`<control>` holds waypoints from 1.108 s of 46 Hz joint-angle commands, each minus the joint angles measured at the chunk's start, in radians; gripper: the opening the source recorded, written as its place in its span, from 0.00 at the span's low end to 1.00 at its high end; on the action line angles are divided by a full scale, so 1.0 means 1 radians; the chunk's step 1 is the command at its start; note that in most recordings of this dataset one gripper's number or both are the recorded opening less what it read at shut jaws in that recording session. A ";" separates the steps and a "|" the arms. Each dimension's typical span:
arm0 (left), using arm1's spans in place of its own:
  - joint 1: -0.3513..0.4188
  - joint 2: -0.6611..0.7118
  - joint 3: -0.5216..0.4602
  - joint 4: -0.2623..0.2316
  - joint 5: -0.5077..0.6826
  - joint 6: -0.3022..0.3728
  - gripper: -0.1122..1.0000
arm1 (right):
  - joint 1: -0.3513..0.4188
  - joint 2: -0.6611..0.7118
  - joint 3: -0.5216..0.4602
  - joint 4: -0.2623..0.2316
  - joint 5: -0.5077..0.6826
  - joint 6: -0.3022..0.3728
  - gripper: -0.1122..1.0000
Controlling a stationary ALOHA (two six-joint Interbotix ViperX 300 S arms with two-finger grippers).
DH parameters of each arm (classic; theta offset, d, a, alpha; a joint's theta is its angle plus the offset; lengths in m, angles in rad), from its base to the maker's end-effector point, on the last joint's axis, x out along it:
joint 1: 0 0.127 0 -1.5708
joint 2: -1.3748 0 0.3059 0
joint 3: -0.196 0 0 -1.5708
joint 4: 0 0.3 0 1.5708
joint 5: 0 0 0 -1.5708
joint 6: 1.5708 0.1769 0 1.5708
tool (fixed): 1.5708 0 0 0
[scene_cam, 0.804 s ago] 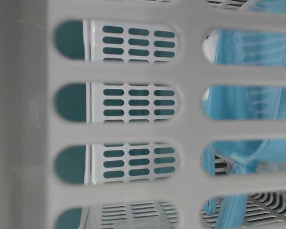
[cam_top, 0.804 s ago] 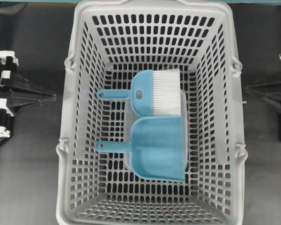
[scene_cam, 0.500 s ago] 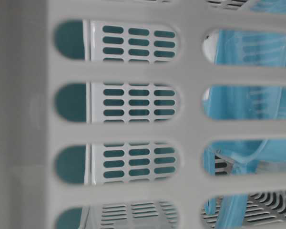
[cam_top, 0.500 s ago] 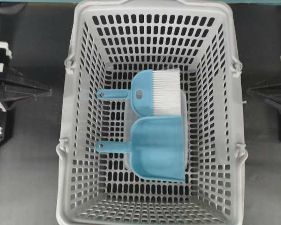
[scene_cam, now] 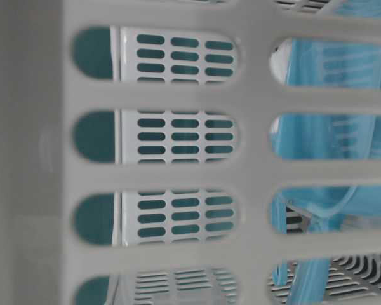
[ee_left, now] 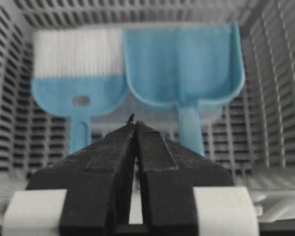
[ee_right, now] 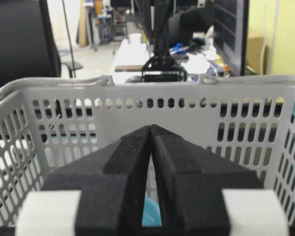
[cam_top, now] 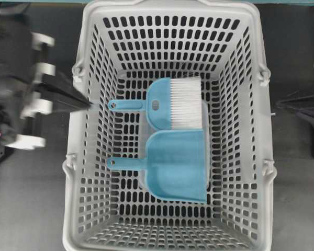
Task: Pick up the dustpan from the shopping basket with the left arm.
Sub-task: 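Move the left gripper over the basket toward the blue dustpan handle, then lower the open left gripper around the dustpan handle and close it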
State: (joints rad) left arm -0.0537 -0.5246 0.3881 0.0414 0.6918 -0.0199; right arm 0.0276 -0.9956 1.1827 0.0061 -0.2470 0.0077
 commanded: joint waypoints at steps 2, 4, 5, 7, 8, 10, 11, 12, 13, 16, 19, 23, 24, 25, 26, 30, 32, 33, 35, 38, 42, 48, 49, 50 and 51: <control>-0.021 0.124 -0.129 0.003 0.101 0.002 0.10 | 0.003 0.003 -0.006 0.005 0.002 0.002 0.10; -0.031 0.173 -0.170 0.003 0.135 0.002 0.10 | 0.003 0.003 -0.003 0.003 0.003 0.002 0.10; -0.032 0.195 -0.187 0.003 0.147 0.002 0.10 | 0.003 0.003 -0.005 0.005 0.003 0.002 0.10; -0.035 0.232 -0.221 0.003 0.176 0.002 0.10 | 0.003 0.003 -0.003 0.003 0.003 0.002 0.10; -0.037 0.252 -0.236 0.003 0.190 0.002 0.10 | 0.003 0.003 -0.003 0.003 0.003 0.002 0.10; -0.040 0.288 -0.268 0.003 0.222 0.002 0.10 | 0.005 0.003 -0.002 0.003 0.003 0.002 0.10; -0.041 0.319 -0.291 0.003 0.244 0.002 0.10 | 0.005 0.003 -0.002 0.003 0.002 0.002 0.10; -0.043 0.337 -0.304 0.003 0.256 0.002 0.10 | 0.003 0.003 -0.002 0.005 0.003 0.002 0.10; -0.044 0.354 -0.316 0.003 0.272 0.002 0.10 | 0.003 0.002 -0.002 0.003 0.003 0.002 0.10; -0.052 0.408 -0.350 0.003 0.304 0.005 0.10 | 0.003 0.002 0.000 0.005 0.003 0.000 0.10; -0.057 0.446 -0.373 0.003 0.321 0.005 0.11 | 0.005 0.002 0.002 0.003 0.003 0.002 0.10; -0.063 0.491 -0.391 0.003 0.324 0.003 0.11 | 0.006 0.002 0.005 0.005 0.003 0.002 0.10; -0.066 0.502 -0.393 0.003 0.325 0.002 0.12 | 0.009 0.002 0.005 0.003 0.003 0.000 0.10; -0.066 0.509 -0.393 0.003 0.325 0.000 0.16 | 0.011 0.002 0.005 0.005 0.003 0.000 0.10; -0.067 0.515 -0.393 0.003 0.325 -0.006 0.19 | 0.011 0.002 0.005 0.005 0.003 0.000 0.10; -0.074 0.545 -0.383 0.003 0.334 -0.017 0.41 | 0.014 0.002 0.009 0.003 0.003 0.000 0.10; -0.078 0.563 -0.379 0.003 0.342 -0.020 0.54 | 0.015 0.002 0.011 0.003 0.003 0.000 0.10; -0.081 0.571 -0.377 0.003 0.345 -0.020 0.59 | 0.014 0.002 0.011 0.003 0.003 0.000 0.10; -0.081 0.588 -0.377 0.003 0.350 -0.028 0.72 | 0.015 0.000 0.011 0.005 0.003 0.000 0.10; -0.087 0.612 -0.379 0.003 0.351 -0.043 0.84 | 0.017 0.000 0.011 0.005 0.003 0.000 0.10; -0.098 0.634 -0.376 0.003 0.351 -0.057 0.92 | 0.018 0.000 0.012 0.005 0.003 0.000 0.10; -0.107 0.649 -0.356 0.003 0.351 -0.077 0.91 | 0.018 0.000 0.012 0.005 0.003 0.000 0.10; -0.109 0.652 -0.353 0.003 0.351 -0.080 0.91 | 0.018 0.000 0.012 0.003 0.003 0.000 0.10; -0.110 0.653 -0.350 0.003 0.351 -0.084 0.91 | 0.018 0.000 0.014 0.003 0.003 0.000 0.10; -0.112 0.655 -0.345 0.003 0.351 -0.087 0.91 | 0.017 0.000 0.014 0.005 0.003 0.000 0.10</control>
State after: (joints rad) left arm -0.1580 0.1350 0.0399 0.0414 1.0446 -0.0997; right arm 0.0430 -1.0002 1.2026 0.0077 -0.2393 0.0077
